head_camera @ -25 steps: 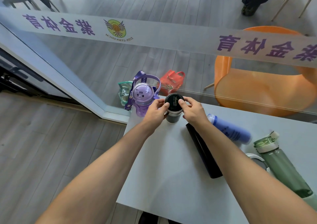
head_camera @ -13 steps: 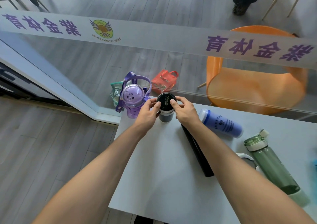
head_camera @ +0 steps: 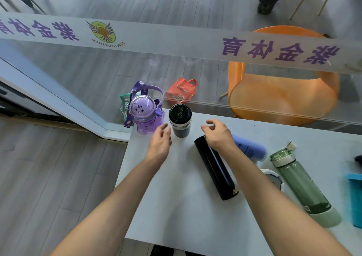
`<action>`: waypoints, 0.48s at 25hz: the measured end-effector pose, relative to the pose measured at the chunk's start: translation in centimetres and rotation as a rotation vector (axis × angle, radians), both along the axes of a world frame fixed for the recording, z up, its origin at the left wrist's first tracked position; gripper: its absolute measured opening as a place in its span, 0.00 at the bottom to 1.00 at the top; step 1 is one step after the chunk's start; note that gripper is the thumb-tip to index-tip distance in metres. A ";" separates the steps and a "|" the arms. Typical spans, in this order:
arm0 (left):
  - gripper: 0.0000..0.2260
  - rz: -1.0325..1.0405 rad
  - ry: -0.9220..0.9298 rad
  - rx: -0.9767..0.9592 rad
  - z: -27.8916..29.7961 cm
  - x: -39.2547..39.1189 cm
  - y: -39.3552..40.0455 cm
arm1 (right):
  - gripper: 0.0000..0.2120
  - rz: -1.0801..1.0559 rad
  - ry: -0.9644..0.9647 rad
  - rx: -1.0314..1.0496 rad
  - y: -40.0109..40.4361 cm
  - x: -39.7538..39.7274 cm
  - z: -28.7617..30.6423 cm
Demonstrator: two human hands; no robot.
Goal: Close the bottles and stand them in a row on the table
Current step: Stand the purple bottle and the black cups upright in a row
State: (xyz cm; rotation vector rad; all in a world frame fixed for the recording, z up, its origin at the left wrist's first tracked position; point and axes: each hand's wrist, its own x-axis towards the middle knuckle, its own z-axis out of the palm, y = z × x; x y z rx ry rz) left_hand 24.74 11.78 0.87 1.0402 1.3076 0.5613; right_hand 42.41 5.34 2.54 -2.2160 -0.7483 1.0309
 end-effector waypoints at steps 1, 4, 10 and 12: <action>0.17 -0.021 0.030 -0.021 -0.8 -0.1 -1.6 | 0.21 0.027 -0.024 -0.060 -1.1 -0.2 -0.2; 0.15 -0.103 0.090 -0.159 -3.1 0.1 -6.7 | 0.18 0.169 -0.069 -0.231 -4.4 -2.5 -1.4; 0.17 -0.206 0.145 -0.348 -4.0 0.4 -9.9 | 0.22 0.223 -0.138 -0.347 -8.2 -5.1 -4.1; 0.16 -0.204 0.112 -0.392 -3.6 0.5 -10.2 | 0.21 0.221 -0.133 -0.300 -8.5 -5.3 -4.5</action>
